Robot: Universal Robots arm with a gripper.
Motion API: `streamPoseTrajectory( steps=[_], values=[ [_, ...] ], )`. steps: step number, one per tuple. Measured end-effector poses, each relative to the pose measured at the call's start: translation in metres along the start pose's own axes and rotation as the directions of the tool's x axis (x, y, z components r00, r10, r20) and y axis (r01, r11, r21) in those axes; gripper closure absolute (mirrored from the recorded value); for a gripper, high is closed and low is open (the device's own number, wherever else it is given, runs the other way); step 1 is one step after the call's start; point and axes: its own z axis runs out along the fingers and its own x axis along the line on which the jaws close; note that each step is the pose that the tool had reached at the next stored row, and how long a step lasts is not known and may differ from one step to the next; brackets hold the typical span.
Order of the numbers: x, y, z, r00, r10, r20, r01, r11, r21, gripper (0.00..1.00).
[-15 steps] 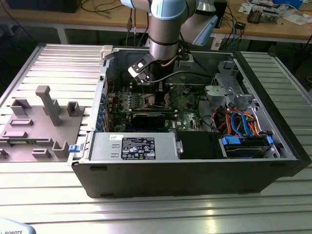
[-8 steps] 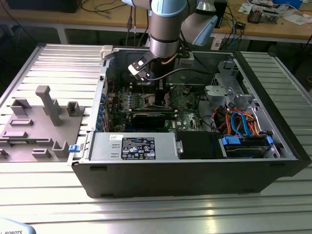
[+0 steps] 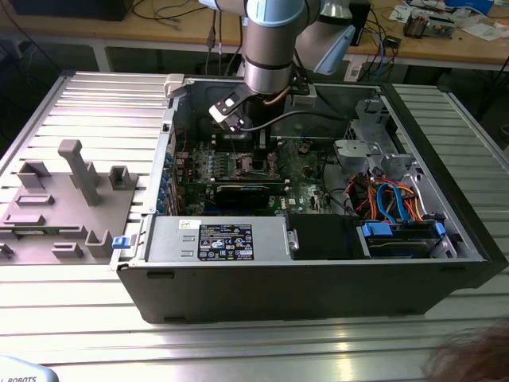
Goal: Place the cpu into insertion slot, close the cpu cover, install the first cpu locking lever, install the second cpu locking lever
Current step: 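Place the cpu into insertion slot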
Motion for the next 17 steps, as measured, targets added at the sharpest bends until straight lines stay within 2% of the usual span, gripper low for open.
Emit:
streamPoseTrajectory(
  steps=[2, 7, 17],
  values=[
    [-0.0002, 0.0000, 0.0000, 1.0000, -0.002, 0.0040, 0.002, 1.0000, -0.0001, 0.89],
    [-0.0005, 0.0000, 0.0000, 0.9999, -0.006, 0.0078, 0.006, 1.0000, -0.0004, 0.89],
    [-0.0006, 0.0000, -0.0018, 0.9999, -0.006, 0.0097, 0.006, 1.0000, -0.0004, 0.89]
  ],
)
